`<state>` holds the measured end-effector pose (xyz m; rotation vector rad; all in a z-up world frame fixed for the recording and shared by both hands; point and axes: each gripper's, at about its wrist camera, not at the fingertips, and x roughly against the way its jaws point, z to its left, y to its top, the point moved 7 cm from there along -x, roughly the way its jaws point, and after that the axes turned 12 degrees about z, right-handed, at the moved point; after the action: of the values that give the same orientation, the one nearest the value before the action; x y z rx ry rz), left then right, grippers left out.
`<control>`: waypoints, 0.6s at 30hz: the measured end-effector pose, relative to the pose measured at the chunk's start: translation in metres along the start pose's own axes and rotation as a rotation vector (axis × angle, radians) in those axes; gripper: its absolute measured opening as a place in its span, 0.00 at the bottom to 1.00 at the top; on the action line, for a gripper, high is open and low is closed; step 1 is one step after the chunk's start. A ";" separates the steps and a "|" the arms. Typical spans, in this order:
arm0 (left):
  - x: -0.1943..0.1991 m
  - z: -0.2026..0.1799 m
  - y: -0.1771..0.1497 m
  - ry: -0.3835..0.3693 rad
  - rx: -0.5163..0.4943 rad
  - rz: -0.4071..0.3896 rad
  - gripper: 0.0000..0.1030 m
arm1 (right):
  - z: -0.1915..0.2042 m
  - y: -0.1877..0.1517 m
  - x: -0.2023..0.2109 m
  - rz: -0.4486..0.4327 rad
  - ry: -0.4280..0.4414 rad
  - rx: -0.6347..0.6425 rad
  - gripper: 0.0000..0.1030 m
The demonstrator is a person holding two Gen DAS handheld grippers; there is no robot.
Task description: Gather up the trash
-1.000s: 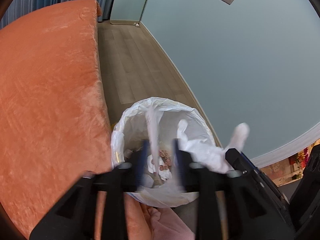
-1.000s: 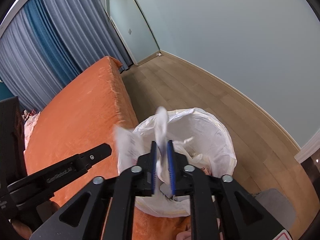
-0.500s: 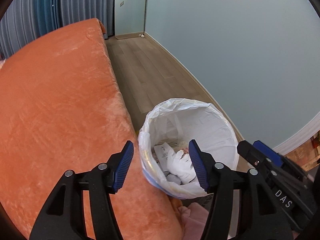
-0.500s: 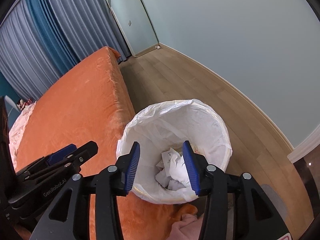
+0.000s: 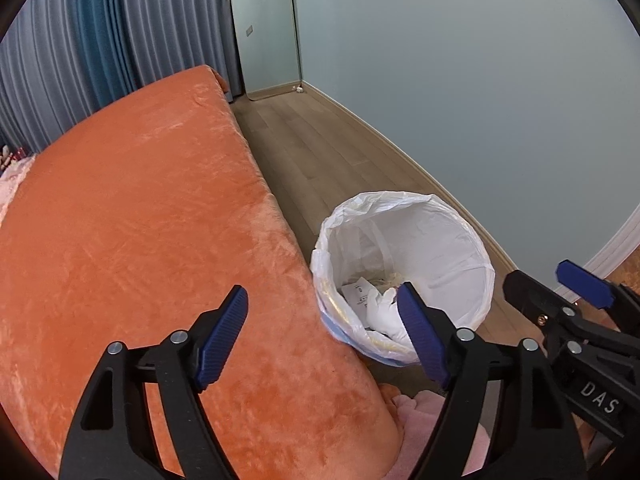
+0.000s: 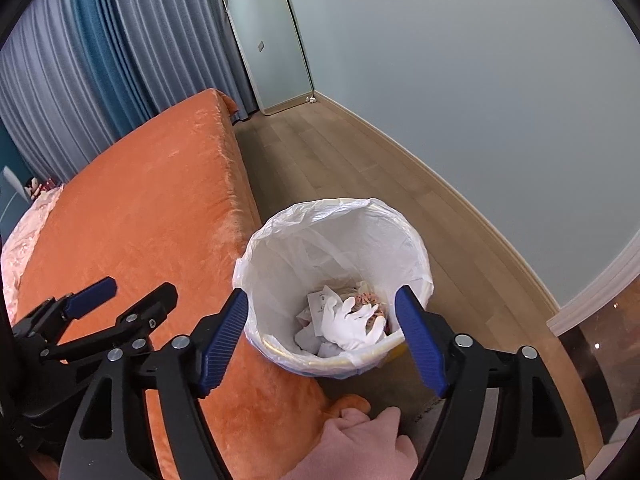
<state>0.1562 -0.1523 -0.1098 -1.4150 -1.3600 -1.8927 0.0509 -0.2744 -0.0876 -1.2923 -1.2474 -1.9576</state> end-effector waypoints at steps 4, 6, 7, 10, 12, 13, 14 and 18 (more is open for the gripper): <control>0.010 0.004 -0.007 0.011 0.015 -0.008 0.78 | -0.002 -0.007 0.010 -0.004 -0.006 0.004 0.81; 0.013 0.005 -0.010 0.016 0.016 -0.010 0.78 | -0.002 -0.012 0.013 -0.005 -0.014 0.008 0.81; 0.015 0.005 -0.012 0.021 0.016 -0.010 0.79 | -0.002 -0.014 0.015 -0.004 -0.018 0.013 0.81; 0.019 0.006 -0.017 0.032 0.020 -0.011 0.81 | 0.001 -0.019 0.019 -0.004 -0.026 0.035 0.82; 0.021 0.007 -0.019 0.034 0.029 -0.010 0.83 | 0.002 -0.022 0.021 -0.002 -0.031 0.047 0.82; 0.022 0.008 -0.020 0.035 0.035 -0.010 0.84 | 0.003 -0.023 0.022 -0.003 -0.031 0.051 0.83; 0.023 0.008 -0.021 0.037 0.039 -0.011 0.85 | 0.004 -0.024 0.023 -0.004 -0.028 0.060 0.89; 0.027 0.012 -0.025 0.054 0.048 -0.017 0.88 | 0.007 -0.025 0.029 -0.020 -0.031 0.076 0.89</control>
<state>0.1319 -0.1250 -0.0965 -1.3240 -1.3864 -1.8818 0.0216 -0.2541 -0.0717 -1.2814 -1.3408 -1.8918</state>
